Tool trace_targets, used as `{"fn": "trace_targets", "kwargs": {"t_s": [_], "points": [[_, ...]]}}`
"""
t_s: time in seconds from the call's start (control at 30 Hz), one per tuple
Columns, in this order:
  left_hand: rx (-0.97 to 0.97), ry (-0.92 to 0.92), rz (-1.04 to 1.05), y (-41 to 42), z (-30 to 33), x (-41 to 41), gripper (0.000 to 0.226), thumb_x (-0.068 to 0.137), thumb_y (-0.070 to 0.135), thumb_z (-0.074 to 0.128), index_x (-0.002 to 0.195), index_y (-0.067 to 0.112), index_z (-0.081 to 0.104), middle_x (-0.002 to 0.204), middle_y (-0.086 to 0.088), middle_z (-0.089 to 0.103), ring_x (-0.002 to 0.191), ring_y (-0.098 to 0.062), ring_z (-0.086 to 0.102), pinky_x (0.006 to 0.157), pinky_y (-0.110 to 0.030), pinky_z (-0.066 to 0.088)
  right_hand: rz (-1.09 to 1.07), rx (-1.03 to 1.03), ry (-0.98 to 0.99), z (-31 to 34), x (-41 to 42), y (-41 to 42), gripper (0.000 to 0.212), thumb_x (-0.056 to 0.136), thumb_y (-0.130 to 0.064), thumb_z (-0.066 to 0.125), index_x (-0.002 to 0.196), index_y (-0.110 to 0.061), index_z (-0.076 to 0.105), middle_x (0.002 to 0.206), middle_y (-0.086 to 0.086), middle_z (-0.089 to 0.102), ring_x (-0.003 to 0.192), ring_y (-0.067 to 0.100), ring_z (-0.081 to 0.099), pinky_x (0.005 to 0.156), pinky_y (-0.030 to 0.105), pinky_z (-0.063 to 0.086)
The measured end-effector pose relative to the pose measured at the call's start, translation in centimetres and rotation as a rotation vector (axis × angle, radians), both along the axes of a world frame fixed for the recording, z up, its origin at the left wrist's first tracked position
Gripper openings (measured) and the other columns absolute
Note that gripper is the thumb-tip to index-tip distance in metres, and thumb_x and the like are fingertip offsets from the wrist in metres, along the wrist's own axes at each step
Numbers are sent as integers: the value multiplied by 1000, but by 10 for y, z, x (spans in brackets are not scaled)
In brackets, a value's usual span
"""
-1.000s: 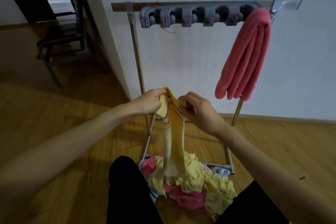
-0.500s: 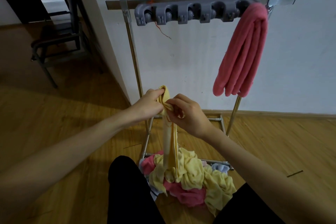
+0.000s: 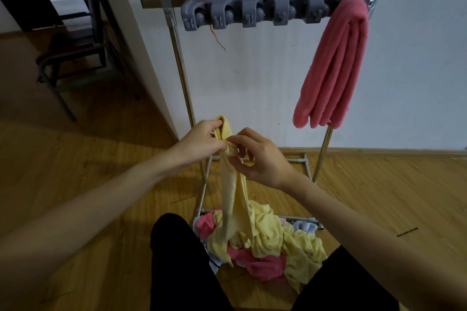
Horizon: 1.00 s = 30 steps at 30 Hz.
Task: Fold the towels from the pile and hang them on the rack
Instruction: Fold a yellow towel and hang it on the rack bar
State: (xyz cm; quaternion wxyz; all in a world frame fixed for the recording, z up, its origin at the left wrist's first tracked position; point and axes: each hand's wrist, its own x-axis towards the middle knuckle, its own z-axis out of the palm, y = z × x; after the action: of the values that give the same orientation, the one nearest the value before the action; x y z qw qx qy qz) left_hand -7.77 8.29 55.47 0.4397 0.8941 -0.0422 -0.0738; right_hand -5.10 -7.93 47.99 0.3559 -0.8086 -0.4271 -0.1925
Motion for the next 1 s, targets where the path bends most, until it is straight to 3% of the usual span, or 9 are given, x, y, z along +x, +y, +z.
{"fn": "trace_targets", "kwargs": {"t_s": [0.07, 0.13, 0.2, 0.3, 0.4, 0.57, 0.7, 0.87, 1.0], "points": [[-6, -8, 2, 1, -1, 0, 61, 84, 1, 62, 141, 2, 39, 110, -12, 55, 105, -29, 58, 92, -44, 49, 0, -17, -18, 0, 1, 0, 32, 85, -10, 65, 116, -3, 60, 97, 4, 56, 69, 6, 52, 58, 22, 49], [17, -36, -27, 5, -2, -1, 39, 80, 10, 65, 119, 8, 57, 101, -16, 56, 97, -35, 59, 86, -47, 50, -11, -41, -39, 0, 2, -2, 29, 85, -10, 63, 114, -4, 61, 98, 4, 58, 69, 9, 56, 57, 26, 51], [132, -75, -46, 11, -7, 0, 22, 79, 19, 62, 99, 13, 58, 99, -14, 53, 88, -32, 57, 84, -47, 49, -39, -34, -48, 1, 4, -6, 27, 85, -13, 62, 111, -7, 62, 98, 2, 58, 69, 9, 56, 55, 28, 51], [467, -159, -45, 26, -20, 2, 45, 88, 22, 59, 132, 17, 49, 124, -2, 41, 97, -16, 54, 89, -38, 51, -81, -2, -31, 0, 8, -12, 26, 84, -18, 59, 108, -9, 61, 98, 0, 57, 69, 11, 55, 55, 30, 51], [614, -382, -54, 36, -31, 2, 45, 89, 30, 59, 131, 22, 50, 128, -2, 41, 105, -17, 52, 91, -37, 50, -112, 41, 12, 1, 12, -13, 27, 81, -23, 52, 105, -11, 59, 97, -3, 56, 69, 9, 53, 55, 32, 50], [379, -580, -124, 33, -28, 9, 17, 88, 27, 63, 100, 14, 64, 113, 4, 56, 98, -5, 54, 83, -15, 45, -158, 152, 71, 9, 18, -13, 21, 81, -21, 52, 99, -12, 57, 91, -3, 57, 69, 10, 53, 58, 35, 50], [70, -510, -137, 26, -18, 12, 11, 84, 18, 68, 93, 13, 65, 90, 6, 65, 86, -4, 62, 78, -15, 52, -163, 255, 112, 20, 20, -21, 19, 81, -12, 55, 99, -8, 59, 90, 0, 61, 71, 11, 55, 61, 33, 51], [-183, -480, -54, 5, -10, 12, 29, 80, 11, 74, 97, 6, 52, 91, -6, 64, 82, -15, 66, 69, -25, 58, -173, 231, 126, 31, 20, -34, 24, 80, -14, 55, 104, -10, 58, 87, -9, 59, 69, 12, 56, 57, 26, 48], [-223, -490, -28, -11, -6, 15, 34, 79, 10, 74, 101, 10, 48, 93, -5, 64, 84, -17, 67, 69, -30, 60, -159, 207, 197, 41, 21, -47, 30, 76, -17, 56, 106, -12, 60, 79, -8, 57, 65, 13, 54, 57, 16, 40]]}}
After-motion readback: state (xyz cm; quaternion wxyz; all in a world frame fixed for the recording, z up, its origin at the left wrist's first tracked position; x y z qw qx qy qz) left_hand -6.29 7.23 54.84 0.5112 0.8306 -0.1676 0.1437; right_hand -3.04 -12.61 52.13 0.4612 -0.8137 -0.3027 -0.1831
